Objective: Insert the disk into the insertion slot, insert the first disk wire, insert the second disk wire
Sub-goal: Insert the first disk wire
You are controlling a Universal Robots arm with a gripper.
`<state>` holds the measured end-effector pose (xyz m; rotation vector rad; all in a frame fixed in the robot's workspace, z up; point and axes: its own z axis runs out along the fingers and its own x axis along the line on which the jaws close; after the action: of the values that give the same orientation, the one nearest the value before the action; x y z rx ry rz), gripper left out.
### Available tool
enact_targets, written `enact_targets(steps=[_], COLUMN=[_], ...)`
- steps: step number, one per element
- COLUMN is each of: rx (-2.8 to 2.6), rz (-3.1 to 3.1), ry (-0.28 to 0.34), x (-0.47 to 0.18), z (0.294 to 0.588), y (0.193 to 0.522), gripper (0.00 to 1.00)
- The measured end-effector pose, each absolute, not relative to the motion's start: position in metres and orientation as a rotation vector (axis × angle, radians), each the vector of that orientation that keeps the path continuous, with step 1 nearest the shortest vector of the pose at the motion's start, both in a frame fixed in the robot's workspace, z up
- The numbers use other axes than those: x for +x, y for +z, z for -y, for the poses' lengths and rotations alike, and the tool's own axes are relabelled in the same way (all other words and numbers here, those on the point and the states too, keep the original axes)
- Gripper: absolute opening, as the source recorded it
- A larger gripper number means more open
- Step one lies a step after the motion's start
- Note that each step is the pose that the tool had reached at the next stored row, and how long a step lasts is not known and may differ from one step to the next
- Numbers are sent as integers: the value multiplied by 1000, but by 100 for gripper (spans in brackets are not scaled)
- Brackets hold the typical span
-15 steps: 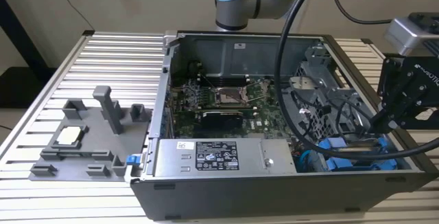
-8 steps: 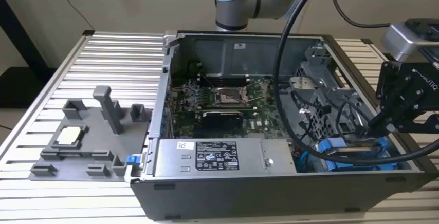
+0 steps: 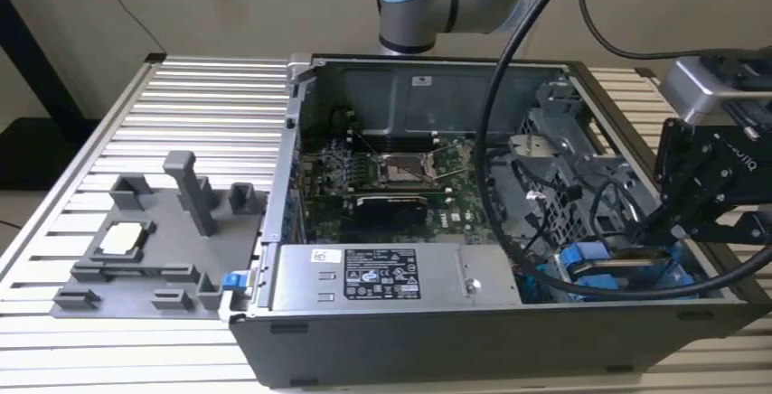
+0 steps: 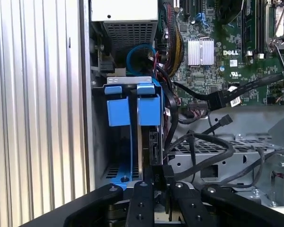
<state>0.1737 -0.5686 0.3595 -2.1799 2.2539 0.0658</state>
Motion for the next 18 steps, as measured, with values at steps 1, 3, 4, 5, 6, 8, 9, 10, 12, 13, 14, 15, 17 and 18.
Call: enact_targets(steps=[1,3,4,5,6,8,9,10,12,13,14,15,17,18], rx=[-2179,-2177,-2176,-2176,-2174,-2172,-2172,-2171,-2171,-2170,-2170,-2170,-2169,-2169], rz=[-2253,-2250,-2249,-2248,-2247,-2245,-2244,-2244,-2243,-2243,-2243,-2242,-2241,-2241], ry=[68,71,73,74,77,80,82,83,84,85,85,86,87,88], x=[174,174,174,174,174,174,174,174,175,175,175,175,176,176], z=[569,569,569,569,569,569,569,569,569,569,569,569,569,569], y=[359,358,357,357,356,355,354,354,353,352,352,351,350,350], gripper=[19,19,19,19,19,19,19,19,19,19,19,19,19,19])
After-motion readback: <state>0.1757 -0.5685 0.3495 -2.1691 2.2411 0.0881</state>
